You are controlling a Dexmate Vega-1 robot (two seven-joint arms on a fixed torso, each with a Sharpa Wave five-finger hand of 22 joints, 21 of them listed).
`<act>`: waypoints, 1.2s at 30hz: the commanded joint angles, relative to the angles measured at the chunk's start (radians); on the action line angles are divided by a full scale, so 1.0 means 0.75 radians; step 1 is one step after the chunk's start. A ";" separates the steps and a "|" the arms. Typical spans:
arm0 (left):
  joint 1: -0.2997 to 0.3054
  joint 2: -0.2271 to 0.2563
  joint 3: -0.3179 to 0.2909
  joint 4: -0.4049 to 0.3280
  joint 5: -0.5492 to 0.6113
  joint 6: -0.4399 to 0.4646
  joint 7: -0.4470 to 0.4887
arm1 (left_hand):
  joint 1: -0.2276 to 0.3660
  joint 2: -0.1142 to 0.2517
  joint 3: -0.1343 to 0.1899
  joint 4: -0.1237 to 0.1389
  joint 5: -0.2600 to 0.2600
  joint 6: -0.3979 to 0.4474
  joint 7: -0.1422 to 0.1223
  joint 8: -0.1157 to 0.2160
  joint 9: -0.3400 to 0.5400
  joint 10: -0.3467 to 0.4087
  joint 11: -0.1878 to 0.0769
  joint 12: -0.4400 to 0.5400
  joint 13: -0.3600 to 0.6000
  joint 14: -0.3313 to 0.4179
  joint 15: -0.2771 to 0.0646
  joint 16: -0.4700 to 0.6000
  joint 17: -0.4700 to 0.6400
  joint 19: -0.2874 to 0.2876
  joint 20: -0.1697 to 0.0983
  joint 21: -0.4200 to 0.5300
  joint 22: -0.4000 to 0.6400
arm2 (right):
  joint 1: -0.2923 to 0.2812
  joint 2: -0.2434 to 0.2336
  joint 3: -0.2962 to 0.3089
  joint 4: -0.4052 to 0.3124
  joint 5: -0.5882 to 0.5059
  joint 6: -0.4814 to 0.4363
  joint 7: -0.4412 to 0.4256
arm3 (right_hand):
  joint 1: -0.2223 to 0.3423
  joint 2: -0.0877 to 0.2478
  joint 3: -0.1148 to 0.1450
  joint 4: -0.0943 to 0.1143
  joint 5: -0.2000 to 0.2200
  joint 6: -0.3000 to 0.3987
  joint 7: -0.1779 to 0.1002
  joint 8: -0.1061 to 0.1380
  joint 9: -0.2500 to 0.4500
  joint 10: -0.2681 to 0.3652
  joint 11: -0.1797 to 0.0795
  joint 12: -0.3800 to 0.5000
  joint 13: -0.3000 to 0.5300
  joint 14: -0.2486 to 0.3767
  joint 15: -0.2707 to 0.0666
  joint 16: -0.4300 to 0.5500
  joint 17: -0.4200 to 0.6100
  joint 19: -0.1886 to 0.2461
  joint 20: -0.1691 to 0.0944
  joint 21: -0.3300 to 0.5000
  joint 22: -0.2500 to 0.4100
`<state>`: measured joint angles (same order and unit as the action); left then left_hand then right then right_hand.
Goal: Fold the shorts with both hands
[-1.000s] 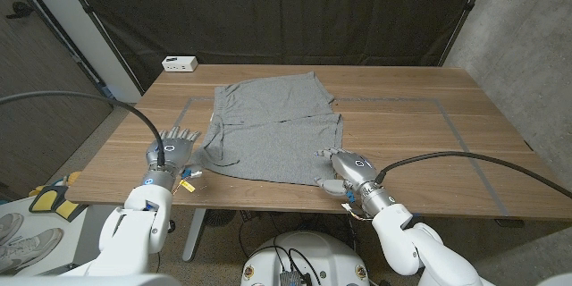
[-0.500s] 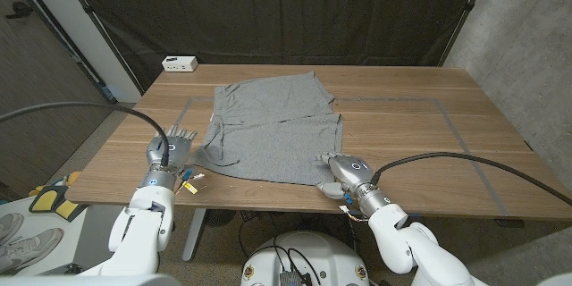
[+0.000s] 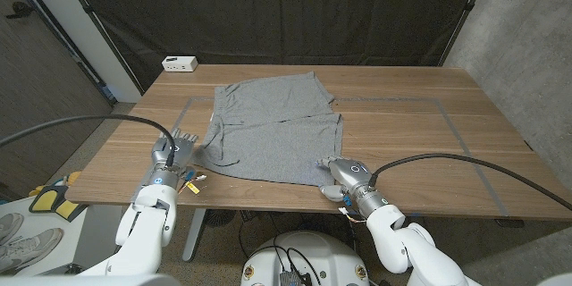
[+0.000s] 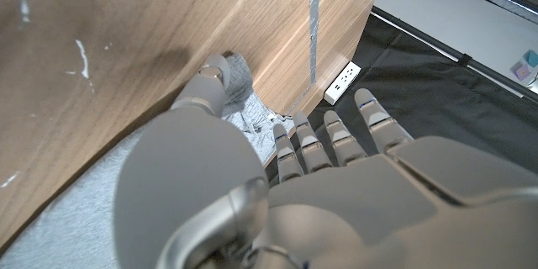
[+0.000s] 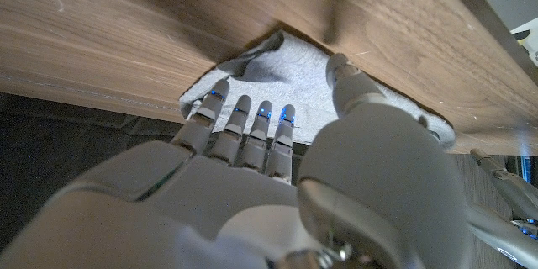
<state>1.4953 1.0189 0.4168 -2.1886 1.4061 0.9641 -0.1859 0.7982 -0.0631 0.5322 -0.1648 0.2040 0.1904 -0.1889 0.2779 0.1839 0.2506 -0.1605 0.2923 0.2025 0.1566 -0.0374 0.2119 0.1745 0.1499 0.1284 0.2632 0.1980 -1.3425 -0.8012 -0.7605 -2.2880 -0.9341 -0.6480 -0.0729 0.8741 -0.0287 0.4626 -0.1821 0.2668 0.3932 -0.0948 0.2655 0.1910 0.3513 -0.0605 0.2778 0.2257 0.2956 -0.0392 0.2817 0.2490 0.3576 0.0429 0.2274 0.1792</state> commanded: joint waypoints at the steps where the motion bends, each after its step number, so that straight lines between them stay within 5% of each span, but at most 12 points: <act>1: -0.032 -0.078 -0.018 0.138 -0.145 -0.085 0.234 | 0.012 0.005 -0.019 0.010 -0.003 0.036 -0.005 0.014 0.005 0.036 0.001 0.011 0.005 0.029 -0.059 0.013 0.005 0.021 -0.006 0.015 0.005 | 0.017 0.026 -0.033 0.021 -0.069 -0.056 0.054 | 0.025 0.004 0.005 0.003 0.010 0.010 -0.009 0.000 0.003 0.013 -0.006 0.009 0.005 0.022 -0.134 0.016 0.008 0.019 -0.002 0.006 0.006; 8: -0.094 -0.121 0.022 0.235 -0.262 -0.132 0.433 | 0.074 0.085 -0.063 0.016 -0.011 0.176 -0.035 0.027 0.007 0.207 -0.078 0.019 0.000 0.139 -0.139 0.025 0.004 0.107 -0.051 0.051 0.013 | 0.034 0.029 -0.049 0.020 -0.103 -0.086 0.121 | 0.050 0.008 0.005 0.004 0.012 0.010 -0.013 -0.003 0.003 0.016 -0.008 0.011 0.008 0.032 -0.140 0.024 0.017 0.026 -0.007 0.008 0.006; 11: -0.122 -0.128 0.035 0.266 -0.338 -0.164 0.491 | 0.099 0.104 -0.099 0.016 -0.013 0.225 -0.037 0.022 0.007 0.293 -0.081 0.017 -0.005 0.197 -0.167 0.027 0.004 0.134 -0.055 0.066 0.016 | 0.035 0.032 -0.049 0.023 -0.105 -0.085 0.119 | 0.063 0.010 0.004 0.005 0.014 0.010 -0.016 -0.006 0.003 0.015 -0.009 0.011 0.009 0.039 -0.147 0.030 0.022 0.028 -0.009 0.007 0.006; 19: -0.236 -0.104 0.122 0.298 -0.461 -0.231 0.450 | 0.097 0.170 -0.122 0.046 -0.005 0.235 -0.035 -0.001 0.008 0.330 -0.082 0.000 -0.008 0.222 -0.176 0.025 0.011 0.148 -0.066 0.078 0.022 | 0.036 0.024 -0.029 0.023 -0.074 -0.074 0.119 | 0.130 0.040 -0.021 0.022 0.008 0.107 -0.036 0.014 0.002 0.100 -0.016 0.048 0.017 0.147 -0.185 0.110 0.086 0.082 -0.026 0.022 0.009; 22: -0.279 -0.089 0.157 0.299 -0.490 -0.247 0.406 | 0.092 0.212 -0.114 0.061 0.004 0.241 -0.033 -0.012 0.008 0.338 -0.080 -0.010 -0.011 0.224 -0.175 0.017 0.010 0.142 -0.059 0.079 0.024 | 0.041 0.021 -0.019 0.029 -0.048 -0.054 0.115 | 0.169 0.057 -0.053 0.026 -0.001 0.232 -0.043 0.042 0.000 0.182 -0.021 0.081 0.019 0.220 -0.212 0.178 0.148 0.124 -0.036 0.035 0.012; 25: -0.306 -0.077 0.185 0.300 -0.501 -0.253 0.400 | 0.074 0.282 -0.103 0.076 0.020 0.472 -0.034 0.023 0.011 0.540 -0.081 0.009 -0.008 0.286 -0.191 -0.004 0.004 0.139 -0.062 0.096 0.029 | 0.041 0.021 -0.012 0.036 -0.023 -0.037 0.095 | 0.220 0.089 -0.095 0.029 -0.020 0.416 -0.065 0.077 -0.003 0.329 -0.038 0.138 0.023 0.325 -0.235 0.282 0.240 0.159 -0.049 0.049 0.016; 30: -0.324 -0.069 0.215 0.298 -0.495 -0.223 0.430 | 0.059 0.307 -0.069 0.086 0.023 0.864 0.023 0.118 0.020 0.825 -0.072 0.042 0.026 0.391 -0.208 -0.002 0.008 0.144 -0.069 0.120 0.026 | 0.035 0.019 0.017 0.062 0.049 0.019 0.014 | 0.302 0.145 -0.137 0.030 -0.048 0.681 -0.038 0.134 0.003 0.510 -0.044 0.229 0.052 0.457 -0.248 0.414 0.370 0.216 -0.070 0.079 0.023; 33: -0.337 -0.060 0.235 0.282 -0.478 -0.186 0.401 | 0.054 0.316 -0.060 0.096 0.025 0.905 0.034 0.136 0.026 0.858 -0.070 0.047 0.040 0.416 -0.213 0.004 0.011 0.142 -0.068 0.123 0.025 | 0.052 0.011 0.018 0.067 0.066 0.032 0.022 | 0.365 0.178 -0.142 0.018 -0.060 0.814 -0.014 0.176 0.010 0.623 -0.036 0.288 0.073 0.533 -0.254 0.476 0.435 0.244 -0.088 0.097 0.027; 36: -0.344 -0.050 0.256 0.257 -0.439 -0.133 0.361 | 0.039 0.326 -0.051 0.124 0.033 0.922 0.053 0.167 0.055 0.807 -0.046 0.018 0.064 0.415 -0.218 0.001 0.018 0.124 -0.063 0.121 0.026 | 0.052 0.001 0.032 0.076 0.098 0.080 -0.032 | 0.378 0.183 -0.145 0.019 -0.065 0.837 -0.007 0.182 0.010 0.639 -0.029 0.298 0.078 0.541 -0.252 0.485 0.452 0.252 -0.091 0.103 0.028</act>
<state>1.2796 0.9613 0.5510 -1.9748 1.0655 0.8048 0.1315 0.8366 0.1672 0.4859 -0.0883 0.2189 0.7943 -0.1678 0.3784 0.1840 0.8793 -0.2105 0.3223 0.2354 0.4621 -0.0464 0.2091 0.1815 0.2521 0.0767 0.3515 0.2137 -1.3113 -0.7874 -0.7590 -2.2524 -0.9286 -0.6551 -0.0308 1.1375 0.1029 0.3574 -0.1680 0.2247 0.9954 -0.1042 0.3929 0.1934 0.8117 -0.0874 0.4912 0.2778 0.6898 -0.0629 0.6375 0.5769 0.5327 -0.0250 0.2940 0.1981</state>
